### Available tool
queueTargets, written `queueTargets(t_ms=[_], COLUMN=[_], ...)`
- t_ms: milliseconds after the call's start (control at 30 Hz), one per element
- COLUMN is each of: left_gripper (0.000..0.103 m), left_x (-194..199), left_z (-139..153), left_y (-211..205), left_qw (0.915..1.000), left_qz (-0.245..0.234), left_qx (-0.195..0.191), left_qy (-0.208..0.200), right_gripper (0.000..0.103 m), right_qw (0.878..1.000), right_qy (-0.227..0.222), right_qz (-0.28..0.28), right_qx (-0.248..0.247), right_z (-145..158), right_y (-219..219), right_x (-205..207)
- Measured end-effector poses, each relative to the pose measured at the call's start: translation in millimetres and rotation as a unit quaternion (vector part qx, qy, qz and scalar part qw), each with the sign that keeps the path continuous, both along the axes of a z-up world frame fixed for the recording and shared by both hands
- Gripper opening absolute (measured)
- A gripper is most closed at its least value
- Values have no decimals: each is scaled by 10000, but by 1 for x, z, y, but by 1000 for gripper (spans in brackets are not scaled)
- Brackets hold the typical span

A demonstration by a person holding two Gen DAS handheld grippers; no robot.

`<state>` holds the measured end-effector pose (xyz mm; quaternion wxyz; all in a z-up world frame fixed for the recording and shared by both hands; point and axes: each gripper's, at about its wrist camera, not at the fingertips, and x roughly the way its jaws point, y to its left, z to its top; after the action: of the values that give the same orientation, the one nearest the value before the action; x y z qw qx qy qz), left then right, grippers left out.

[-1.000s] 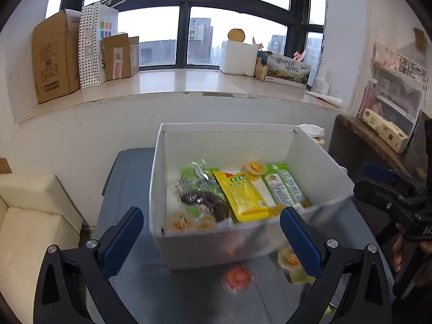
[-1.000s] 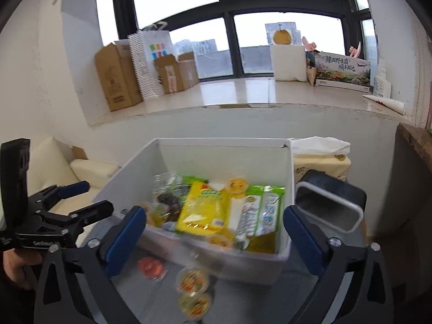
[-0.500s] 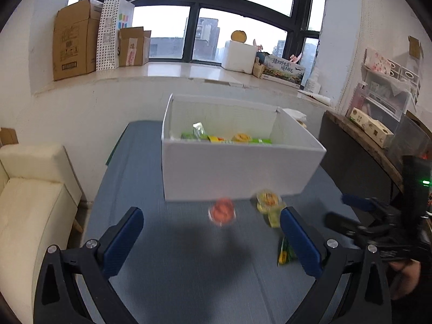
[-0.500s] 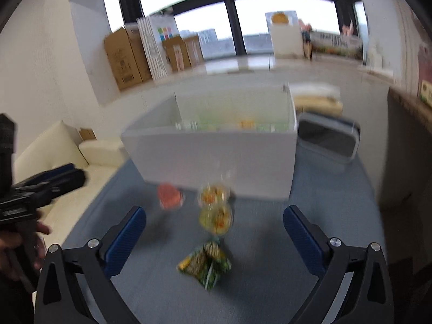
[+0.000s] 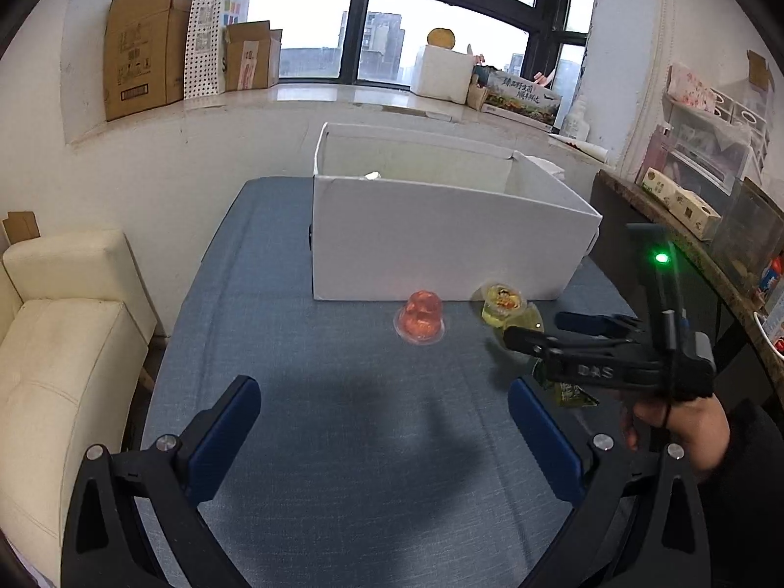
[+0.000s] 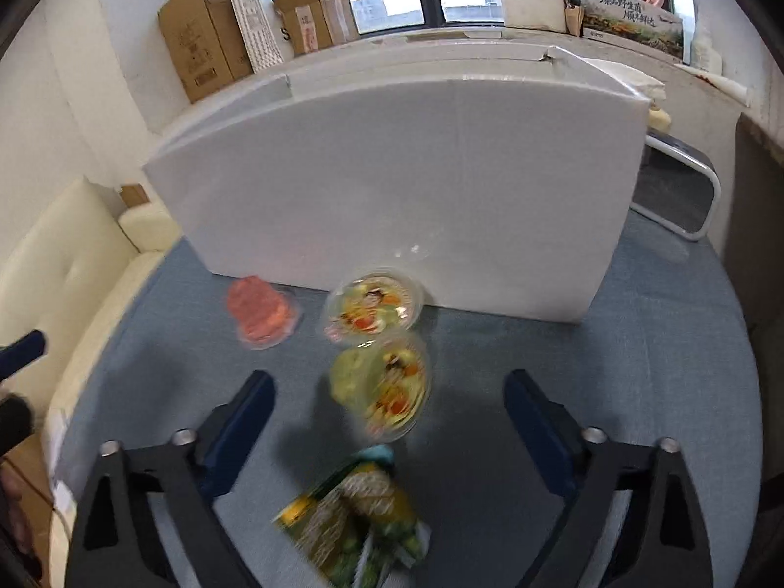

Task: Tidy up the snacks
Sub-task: 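Grasp the cartoon-label jelly cup with the right tool, then grasp the red jelly cup with the left tool while the right holds its cup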

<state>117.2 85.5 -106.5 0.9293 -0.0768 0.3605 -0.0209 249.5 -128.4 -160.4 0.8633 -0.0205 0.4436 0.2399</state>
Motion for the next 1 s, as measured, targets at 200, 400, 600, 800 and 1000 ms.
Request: queueTargets(t_ms=[200, 400, 600, 800, 1000], left_gripper=[103, 103, 103, 102, 75], left_x=[9, 38, 88, 126, 137], left_z=[-10, -24, -40, -56, -67], left_y=[-3, -15, -26, -33, -39], left_qw=[9999, 9994, 9986, 9978, 9976], left_qz=[-25, -212, -169, 19, -109], left_qx=[33, 107, 104, 113, 127], left_qy=[125, 264, 497, 654, 669], right_gripper=[50, 50, 50, 50, 50], right_qw=[9993, 9997, 9986, 9975, 9971], right_qy=[69, -116, -459, -492, -478], right_qz=[281, 229, 109, -209, -275], right_qx=[-256, 26, 250, 473, 533], right_z=[-5, 10, 35, 47, 50], right_y=[8, -9, -40, -70, -72], right_x=[1, -22, -60, -77, -72])
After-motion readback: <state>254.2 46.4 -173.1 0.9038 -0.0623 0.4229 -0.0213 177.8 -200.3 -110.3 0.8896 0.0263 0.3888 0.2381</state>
